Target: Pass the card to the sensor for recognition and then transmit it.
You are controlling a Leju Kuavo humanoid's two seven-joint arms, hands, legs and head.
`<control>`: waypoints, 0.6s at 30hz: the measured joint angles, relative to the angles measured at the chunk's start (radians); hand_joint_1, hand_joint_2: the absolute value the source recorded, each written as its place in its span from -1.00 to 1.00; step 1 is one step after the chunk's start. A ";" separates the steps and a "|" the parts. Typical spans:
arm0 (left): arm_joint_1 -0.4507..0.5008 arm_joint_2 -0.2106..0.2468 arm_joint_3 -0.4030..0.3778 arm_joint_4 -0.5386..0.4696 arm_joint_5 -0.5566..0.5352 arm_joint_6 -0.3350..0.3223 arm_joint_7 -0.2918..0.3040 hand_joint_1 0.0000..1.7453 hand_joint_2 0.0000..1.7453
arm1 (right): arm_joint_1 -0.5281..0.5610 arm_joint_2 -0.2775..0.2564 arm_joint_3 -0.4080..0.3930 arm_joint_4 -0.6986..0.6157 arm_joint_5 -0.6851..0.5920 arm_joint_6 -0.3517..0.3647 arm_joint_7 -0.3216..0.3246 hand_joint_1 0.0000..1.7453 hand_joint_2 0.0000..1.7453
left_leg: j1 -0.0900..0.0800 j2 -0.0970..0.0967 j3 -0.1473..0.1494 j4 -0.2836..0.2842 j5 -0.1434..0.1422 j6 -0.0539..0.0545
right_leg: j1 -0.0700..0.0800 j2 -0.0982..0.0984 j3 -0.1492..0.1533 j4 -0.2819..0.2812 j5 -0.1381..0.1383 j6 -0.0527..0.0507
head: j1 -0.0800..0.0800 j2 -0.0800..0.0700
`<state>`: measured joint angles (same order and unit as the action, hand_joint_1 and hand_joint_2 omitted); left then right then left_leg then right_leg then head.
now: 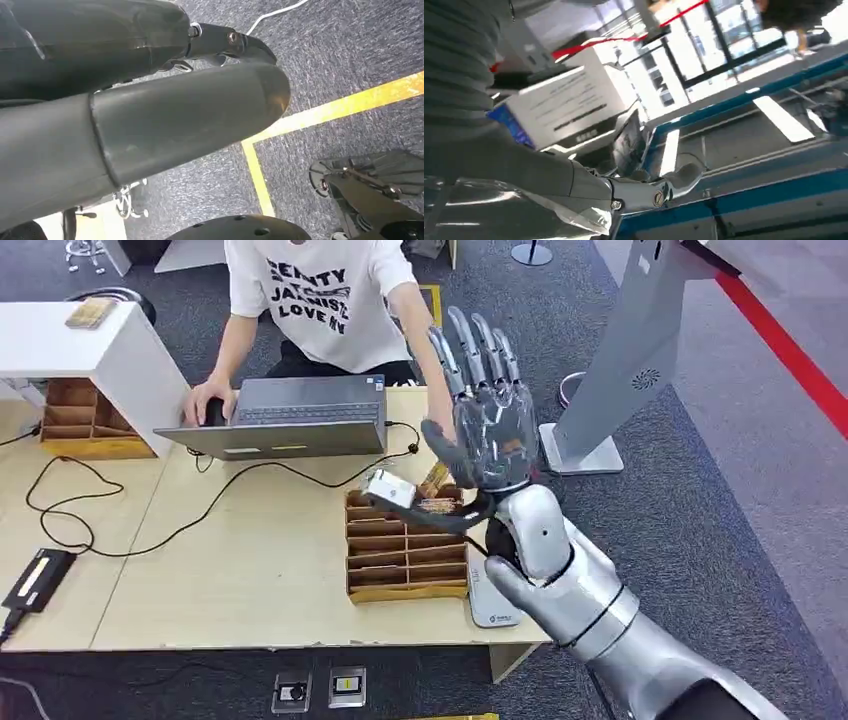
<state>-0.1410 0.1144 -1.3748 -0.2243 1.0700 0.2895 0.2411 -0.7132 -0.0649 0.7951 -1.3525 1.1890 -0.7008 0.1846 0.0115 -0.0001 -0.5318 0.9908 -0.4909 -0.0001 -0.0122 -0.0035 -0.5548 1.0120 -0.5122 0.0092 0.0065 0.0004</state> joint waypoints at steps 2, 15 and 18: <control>0.002 0.000 0.000 0.000 0.005 0.001 0.000 -1.00 -1.00 | 0.089 0.028 -0.077 -0.081 -0.125 -0.001 -0.138 -1.00 1.00 | 0.000 0.000 0.000 0.000 0.000 0.000 | 0.000 -0.001 0.000 0.000 0.000 0.000 | -0.001 0.000; 0.009 -0.002 0.000 0.000 0.037 0.010 0.008 -1.00 -1.00 | 0.522 0.094 -0.424 -0.329 -0.841 -0.003 -0.442 -1.00 1.00 | 0.000 0.002 0.000 0.000 -0.001 0.000 | 0.000 0.000 -0.001 0.000 0.000 0.000 | -0.001 0.000; 0.008 -0.002 0.003 0.000 0.046 0.012 0.009 -1.00 -1.00 | 0.574 0.090 -0.453 -0.348 -0.882 -0.002 -0.441 -1.00 -1.00 | 0.000 0.001 0.000 0.000 -0.001 -0.001 | 0.000 0.000 0.000 0.000 0.000 0.000 | 0.000 0.000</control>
<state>-0.1331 0.1129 -1.3722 -0.2243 1.1162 0.3018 0.2499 -0.1391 0.0256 0.3426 -1.7002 0.3068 -0.7031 -0.2567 0.0114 0.0013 -0.5318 0.9908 -0.4919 -0.0007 -0.0124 -0.0032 -0.5553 1.0115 -0.5127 0.0091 0.0061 0.0004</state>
